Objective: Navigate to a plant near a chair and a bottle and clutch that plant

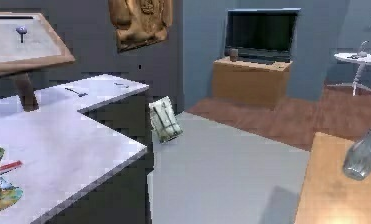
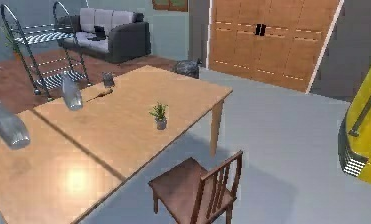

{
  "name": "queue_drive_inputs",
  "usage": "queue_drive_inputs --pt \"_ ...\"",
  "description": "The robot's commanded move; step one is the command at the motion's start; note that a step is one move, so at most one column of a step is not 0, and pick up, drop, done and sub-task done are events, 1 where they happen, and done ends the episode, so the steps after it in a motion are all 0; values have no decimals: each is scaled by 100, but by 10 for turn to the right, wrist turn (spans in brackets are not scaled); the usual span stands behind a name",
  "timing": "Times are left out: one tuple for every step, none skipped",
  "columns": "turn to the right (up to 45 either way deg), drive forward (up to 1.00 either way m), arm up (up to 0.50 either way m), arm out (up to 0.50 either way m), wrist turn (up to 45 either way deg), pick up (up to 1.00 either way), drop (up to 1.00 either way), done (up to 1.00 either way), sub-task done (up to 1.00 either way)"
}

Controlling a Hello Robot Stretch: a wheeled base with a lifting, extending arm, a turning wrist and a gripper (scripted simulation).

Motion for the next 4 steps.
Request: queue_drive_inputs --pt "450 0 0 0 0 0 0 0 0" --pt "450 0 0 0 0 0 0 0 0" --pt "390 0 0 0 0 0 0 0 0" --pt "0 95 0 0 0 0 0 0 0"
